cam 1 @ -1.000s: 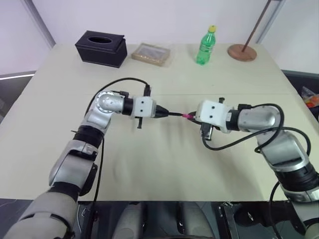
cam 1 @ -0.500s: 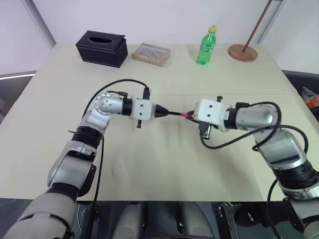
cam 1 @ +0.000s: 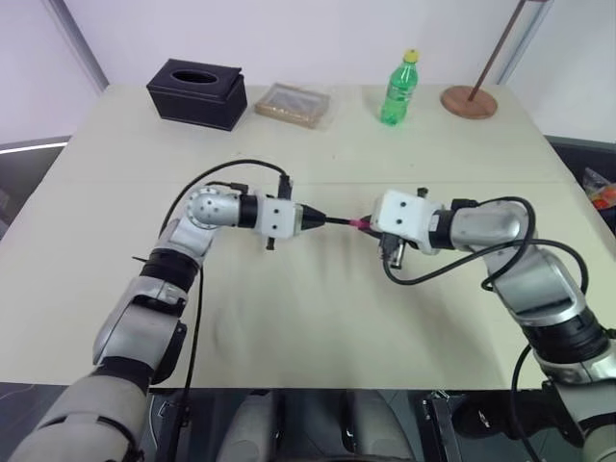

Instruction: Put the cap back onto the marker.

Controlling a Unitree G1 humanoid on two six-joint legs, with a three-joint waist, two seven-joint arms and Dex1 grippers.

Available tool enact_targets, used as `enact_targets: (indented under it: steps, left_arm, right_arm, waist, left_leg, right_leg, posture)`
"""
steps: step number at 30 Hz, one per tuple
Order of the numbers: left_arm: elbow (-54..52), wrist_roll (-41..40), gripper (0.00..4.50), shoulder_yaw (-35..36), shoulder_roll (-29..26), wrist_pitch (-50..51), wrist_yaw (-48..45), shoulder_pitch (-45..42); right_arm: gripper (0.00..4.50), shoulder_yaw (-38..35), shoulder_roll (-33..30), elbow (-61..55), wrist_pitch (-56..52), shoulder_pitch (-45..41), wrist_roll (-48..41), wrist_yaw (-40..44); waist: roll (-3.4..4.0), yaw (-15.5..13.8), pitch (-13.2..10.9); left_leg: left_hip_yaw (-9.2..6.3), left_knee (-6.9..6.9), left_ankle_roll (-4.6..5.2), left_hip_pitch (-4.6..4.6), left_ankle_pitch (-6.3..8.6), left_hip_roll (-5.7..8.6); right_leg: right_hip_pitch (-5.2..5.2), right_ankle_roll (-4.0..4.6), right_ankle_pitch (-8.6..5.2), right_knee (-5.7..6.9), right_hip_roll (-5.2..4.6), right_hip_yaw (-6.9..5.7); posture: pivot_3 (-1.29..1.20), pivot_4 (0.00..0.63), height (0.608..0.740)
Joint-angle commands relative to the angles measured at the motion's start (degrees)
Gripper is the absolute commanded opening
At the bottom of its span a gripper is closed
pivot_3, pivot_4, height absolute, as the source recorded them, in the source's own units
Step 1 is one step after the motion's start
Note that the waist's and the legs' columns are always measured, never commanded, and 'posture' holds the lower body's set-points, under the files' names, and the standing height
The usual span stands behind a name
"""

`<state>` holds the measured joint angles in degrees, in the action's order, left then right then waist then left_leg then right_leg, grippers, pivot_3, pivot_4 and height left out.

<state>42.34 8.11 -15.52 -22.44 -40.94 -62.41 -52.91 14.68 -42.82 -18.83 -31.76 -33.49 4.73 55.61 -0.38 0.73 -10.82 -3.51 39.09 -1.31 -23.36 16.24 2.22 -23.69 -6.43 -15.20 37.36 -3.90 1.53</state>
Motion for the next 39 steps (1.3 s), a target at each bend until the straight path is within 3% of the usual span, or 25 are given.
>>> enact_targets:
  steps: [1,17,25,39]
  left_arm:
    - [-1.38,-0.45,0.0,-1.05,1.3,-2.37,0.97,-2.0]
    - [-1.05,-0.31,0.0,-1.5,2.97,-2.92,2.29,-2.42]
    - [-1.32,-5.89,0.0,-0.15,4.48,-0.04,-2.22,-1.37]
    - [0.42,-3.84,0.0,-1.08,3.4,-2.06,-6.74,-3.42]
  right_arm:
    - [0.06,1.1,0.9,-1.6,0.45,-1.4,0.1,-0.31]
    - [0.06,2.84,3.29,-2.59,-1.15,-2.66,1.48,-0.64]
    - [0.06,2.87,4.28,-3.77,-1.76,-3.41,1.9,-0.72]
    - [0.06,5.01,3.75,-4.51,-0.74,-3.78,3.52,1.36]
  waist:
    - [0.0,0.01,0.0]
    - [0.0,0.01,0.0]
    - [0.0,0.03,0.0]
    - [0.0,0.03,0.0]
  left_leg:
    - [0.0,0.0,0.0,0.0,0.0,0.01]
    - [0.0,0.0,0.0,0.0,0.0,0.01]
    - [0.0,0.0,0.0,0.0,0.0,0.02]
    - [0.0,0.0,0.0,0.0,0.0,0.02]
  right_leg:
    - [0.0,0.0,0.0,0.0,0.0,0.0]
    - [0.0,0.0,0.0,0.0,0.0,0.0]
    - [0.0,0.0,0.0,0.0,0.01,0.0]
    - [0.0,0.0,0.0,0.0,0.02,0.0]
  posture:
    - [0.0,0.15,0.74]
    - [0.0,0.15,0.74]
    - [0.0,0.15,0.74]
    - [0.0,0.15,0.74]
